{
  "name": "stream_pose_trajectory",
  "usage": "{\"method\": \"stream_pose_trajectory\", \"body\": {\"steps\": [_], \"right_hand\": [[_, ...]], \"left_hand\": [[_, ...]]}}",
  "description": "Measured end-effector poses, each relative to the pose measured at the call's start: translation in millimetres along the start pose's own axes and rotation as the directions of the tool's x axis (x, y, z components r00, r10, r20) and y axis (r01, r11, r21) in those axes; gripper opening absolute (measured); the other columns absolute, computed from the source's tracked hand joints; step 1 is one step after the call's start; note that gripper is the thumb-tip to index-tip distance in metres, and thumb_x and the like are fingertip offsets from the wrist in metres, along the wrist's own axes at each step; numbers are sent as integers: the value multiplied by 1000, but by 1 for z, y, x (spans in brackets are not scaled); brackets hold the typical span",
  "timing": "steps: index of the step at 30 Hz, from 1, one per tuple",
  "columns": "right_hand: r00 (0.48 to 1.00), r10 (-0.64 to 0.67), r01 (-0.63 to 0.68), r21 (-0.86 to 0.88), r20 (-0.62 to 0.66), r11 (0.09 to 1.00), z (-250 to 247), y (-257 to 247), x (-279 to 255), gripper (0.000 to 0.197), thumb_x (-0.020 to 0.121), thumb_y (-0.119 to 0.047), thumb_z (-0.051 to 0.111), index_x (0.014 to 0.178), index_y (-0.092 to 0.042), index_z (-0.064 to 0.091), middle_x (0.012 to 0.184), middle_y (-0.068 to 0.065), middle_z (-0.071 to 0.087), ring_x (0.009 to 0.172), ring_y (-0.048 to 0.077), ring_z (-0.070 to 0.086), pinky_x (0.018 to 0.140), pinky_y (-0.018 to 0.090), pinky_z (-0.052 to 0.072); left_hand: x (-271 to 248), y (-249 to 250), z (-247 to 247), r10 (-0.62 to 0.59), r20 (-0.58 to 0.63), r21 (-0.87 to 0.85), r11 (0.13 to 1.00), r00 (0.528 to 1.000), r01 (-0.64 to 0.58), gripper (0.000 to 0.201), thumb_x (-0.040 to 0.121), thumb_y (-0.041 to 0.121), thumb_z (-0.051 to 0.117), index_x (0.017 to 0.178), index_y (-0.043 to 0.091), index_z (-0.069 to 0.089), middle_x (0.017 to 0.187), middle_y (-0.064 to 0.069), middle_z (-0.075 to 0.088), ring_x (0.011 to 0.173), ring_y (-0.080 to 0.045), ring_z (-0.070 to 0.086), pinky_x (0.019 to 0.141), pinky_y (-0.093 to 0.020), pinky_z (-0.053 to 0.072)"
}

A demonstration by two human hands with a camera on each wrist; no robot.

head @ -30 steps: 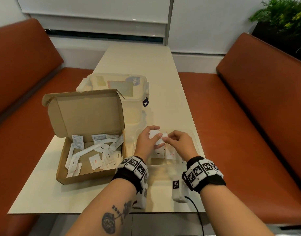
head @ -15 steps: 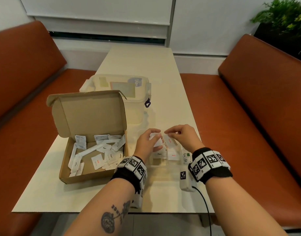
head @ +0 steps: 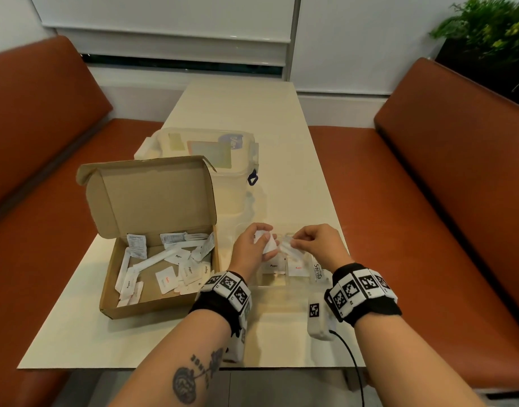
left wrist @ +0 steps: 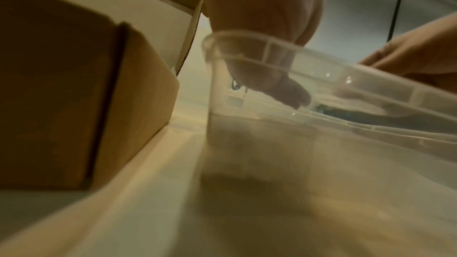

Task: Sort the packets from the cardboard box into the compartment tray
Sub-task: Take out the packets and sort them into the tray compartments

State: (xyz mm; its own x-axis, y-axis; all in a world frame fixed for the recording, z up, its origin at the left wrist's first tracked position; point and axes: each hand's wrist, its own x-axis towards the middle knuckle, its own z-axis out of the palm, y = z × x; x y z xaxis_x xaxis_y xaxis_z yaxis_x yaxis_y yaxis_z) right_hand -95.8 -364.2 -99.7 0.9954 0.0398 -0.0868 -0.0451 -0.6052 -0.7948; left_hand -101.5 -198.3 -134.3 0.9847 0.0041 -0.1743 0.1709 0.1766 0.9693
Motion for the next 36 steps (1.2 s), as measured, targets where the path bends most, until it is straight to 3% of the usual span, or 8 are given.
{"method": "stream_pose_trajectory", "body": {"steps": [2,5,9,12,14,20,31,36], "right_hand": [[999,28,-19,-184,47,983,-6,6,1,3,80,-16,74,79,-14,74,68,-6,66,61,1,56,57,11,44],[987,81,-28,-358,136,933,-7,13,1,4,79,-20,75,81,-18,75,81,-4,71,72,6,59,70,20,46],[983,37,47,-438,180,898,5,19,-1,6,80,-22,74,84,-18,77,71,-15,56,73,6,53,56,12,32],[987,-17,93,-472,163,877,12,24,-1,7,81,-25,72,86,-21,76,71,-14,46,74,8,49,55,14,30],[989,-34,98,-466,144,879,12,29,-2,5,79,-25,74,83,-23,71,75,-12,47,75,8,48,57,17,31],[988,-35,98,-440,148,892,12,33,-4,41,70,-16,78,66,-26,38,74,-6,48,63,7,41,55,20,31],[989,-26,88,-447,143,890,13,31,-3,40,72,-16,76,65,-24,38,72,-7,48,64,11,43,56,22,34],[995,-98,95,-162,-6,982,17,18,-4,22,78,-31,74,76,-20,55,73,-5,59,63,9,51,58,20,40]], "left_hand": [[0,-1,-3,-4,-29,1,1000,1000,4,20,99,6,44,102,16,60,103,-12,63,93,-19,66,75,-30,59],[0,-2,-5,8,-33,19,1000,999,-8,21,99,7,43,105,17,60,103,-12,64,98,-23,65,78,-33,58],[2,-4,-4,5,-24,35,999,1000,-5,21,99,7,43,107,16,60,104,-12,65,98,-22,66,77,-31,59],[4,-5,-4,5,-21,30,1000,1000,-5,22,99,7,43,106,16,61,103,-12,65,96,-21,66,76,-30,59],[4,-5,-4,2,-18,22,1000,1000,-2,22,99,6,43,105,17,62,102,-12,66,96,-20,66,75,-30,59],[4,-6,-4,8,-12,29,1000,1000,-8,23,99,6,44,99,20,63,109,-15,63,101,-22,66,73,-29,59],[3,-3,-2,-9,26,13,1000,1000,8,20,97,5,47,99,19,62,111,-16,63,104,-23,65,73,-32,59],[4,0,-1,-34,24,-2,999,999,34,13,90,7,62,97,18,65,109,-8,51,96,-16,59,66,-28,59]]}}
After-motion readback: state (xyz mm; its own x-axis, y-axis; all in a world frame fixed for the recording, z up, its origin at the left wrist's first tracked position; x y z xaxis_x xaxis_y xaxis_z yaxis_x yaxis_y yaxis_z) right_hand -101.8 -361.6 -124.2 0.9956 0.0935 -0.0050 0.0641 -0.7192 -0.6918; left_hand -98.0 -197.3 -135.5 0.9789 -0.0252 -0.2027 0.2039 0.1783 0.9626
